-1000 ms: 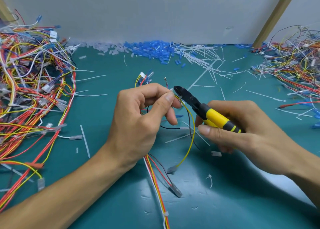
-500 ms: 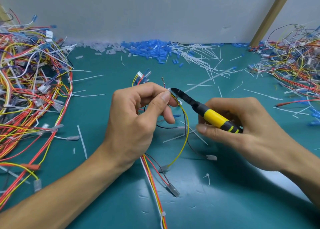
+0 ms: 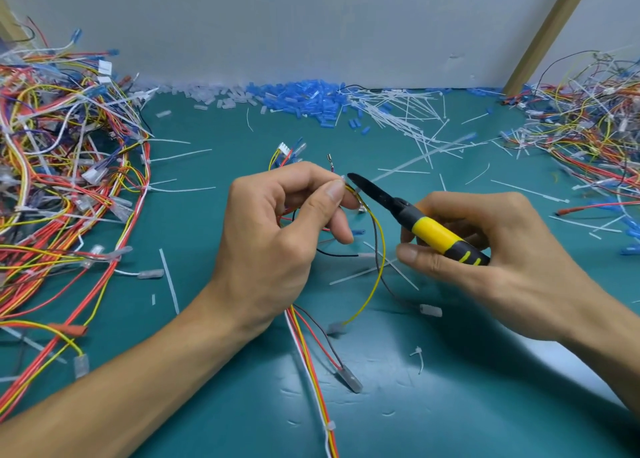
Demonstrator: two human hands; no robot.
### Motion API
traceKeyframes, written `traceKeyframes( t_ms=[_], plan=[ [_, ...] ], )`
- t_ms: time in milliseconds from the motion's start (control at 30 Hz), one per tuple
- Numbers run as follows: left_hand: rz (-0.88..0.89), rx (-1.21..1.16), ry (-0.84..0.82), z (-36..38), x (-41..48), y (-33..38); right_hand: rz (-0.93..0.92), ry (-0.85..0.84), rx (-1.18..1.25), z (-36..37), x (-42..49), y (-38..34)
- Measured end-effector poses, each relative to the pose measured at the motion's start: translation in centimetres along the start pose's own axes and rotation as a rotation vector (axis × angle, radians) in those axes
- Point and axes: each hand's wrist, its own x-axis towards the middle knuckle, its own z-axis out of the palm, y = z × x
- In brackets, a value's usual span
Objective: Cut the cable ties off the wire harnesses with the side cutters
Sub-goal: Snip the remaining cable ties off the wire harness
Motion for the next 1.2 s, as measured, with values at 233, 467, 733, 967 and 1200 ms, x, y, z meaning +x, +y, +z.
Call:
traceKeyframes(
  t_ms=[233,467,733,967,1200],
  plan=[
    [0.004,0.019,-0.005,-0.06,0.05,-0.02,0.008,0.014,-0.001,0.18,0.00,0.19],
    [0.027,0.025,0.038,-0.06,-0.02,-0.20,-0.028,-0.008,-0.059,0.41,0.10,0.24],
    [0.039,0.054,0.049,-0.16,0.07,-0.19,-0.057,-0.013,-0.038,0.45,0.13,0.33],
    [0.048,0.054,0.033,-0.15,0.05,-0.08,-0.075,-0.060,0.011,0.58,0.13,-0.20],
    [0.040,0.055,0.019,0.05,-0.16,-0.04,-0.018,-0.063,0.017,-0.04,0.33,-0.24]
  ],
)
